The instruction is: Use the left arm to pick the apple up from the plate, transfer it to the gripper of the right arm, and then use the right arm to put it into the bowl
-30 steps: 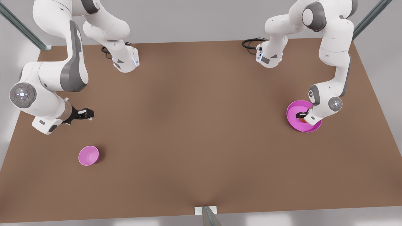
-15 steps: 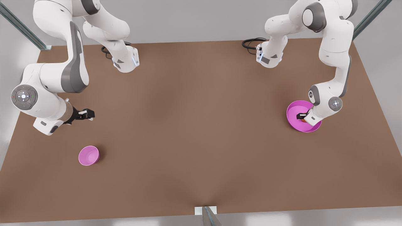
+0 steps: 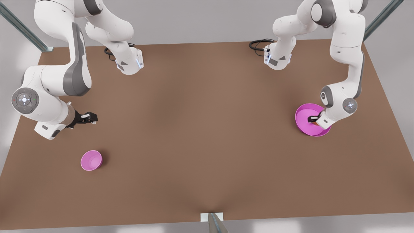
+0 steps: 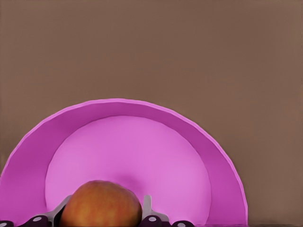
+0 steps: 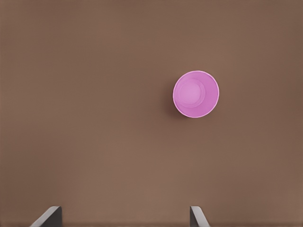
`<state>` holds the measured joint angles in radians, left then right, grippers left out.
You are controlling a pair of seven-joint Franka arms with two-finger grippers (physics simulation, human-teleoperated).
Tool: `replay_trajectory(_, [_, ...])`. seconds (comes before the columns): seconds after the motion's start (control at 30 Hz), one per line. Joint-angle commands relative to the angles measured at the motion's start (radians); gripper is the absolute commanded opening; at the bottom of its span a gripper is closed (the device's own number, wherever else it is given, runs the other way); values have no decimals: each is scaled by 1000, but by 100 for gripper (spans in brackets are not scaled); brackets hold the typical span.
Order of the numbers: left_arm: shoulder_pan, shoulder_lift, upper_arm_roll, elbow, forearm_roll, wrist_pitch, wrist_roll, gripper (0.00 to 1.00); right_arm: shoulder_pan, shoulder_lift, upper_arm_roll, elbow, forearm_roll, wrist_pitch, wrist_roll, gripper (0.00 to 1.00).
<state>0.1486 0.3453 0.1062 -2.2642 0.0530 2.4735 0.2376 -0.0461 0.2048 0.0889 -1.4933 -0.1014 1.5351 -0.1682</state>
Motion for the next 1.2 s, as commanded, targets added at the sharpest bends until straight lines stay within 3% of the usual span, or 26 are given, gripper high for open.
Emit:
replay_trajectory(0.0, [-3, -8, -5, 17, -30, -148, 15, 68, 0, -1, 0, 1, 0, 2, -2, 100])
replay_trajectory(0.2, [-7, -2, -14, 57, -59, -211, 22, 59, 0, -1, 0, 1, 0, 0, -2, 100])
replay_trajectory(0.23, [8, 0, -48, 124, -61, -312, 19, 60, 0, -1, 0, 1, 0, 0, -4, 100])
replay_trajectory(0.3, [-9, 24, -56, 431, -177, -687, 14, 60, 0, -1, 0, 1, 2, -1, -7, 100])
replay_trajectory(0.43, [-21, 118, -224, 748, -422, -795, -101, 60, -1, 56, 3, 34, 81, 10, -109, 100])
replay_trajectory(0.5, [-21, 219, -347, 870, -587, -818, -147, 60, -31, 223, 5, 112, 325, 8, -428, 100])
replay_trajectory(0.57, [-24, 352, -541, 1004, -650, -779, -351, 60, -29, 356, 25, 194, 495, 3, -814, 100])
replay_trajectory(0.6, [-38, 418, -638, 1046, -650, -701, -455, 60, -34, 427, 46, 205, 632, 5, -956, 100])
replay_trajectory(0.67, [-119, 501, -732, 1051, -728, -452, -572, 60, -49, 498, 132, 208, 773, 6, -1133, 100])
replay_trajectory(0.8, [-204, 592, -766, 1147, -849, -251, -560, 60, -63, 582, 218, 237, 893, 16, -1361, 100])
replay_trajectory(0.9, [-299, 620, -766, 1183, -849, -123, -558, 60, -63, 628, 256, 242, 982, 97, -1729, 100])
replay_trajectory(1.17, [-360, 672, -787, 1207, -849, -116, -558, 60, -63, 691, 322, 238, 1154, 151, -2029, 100])
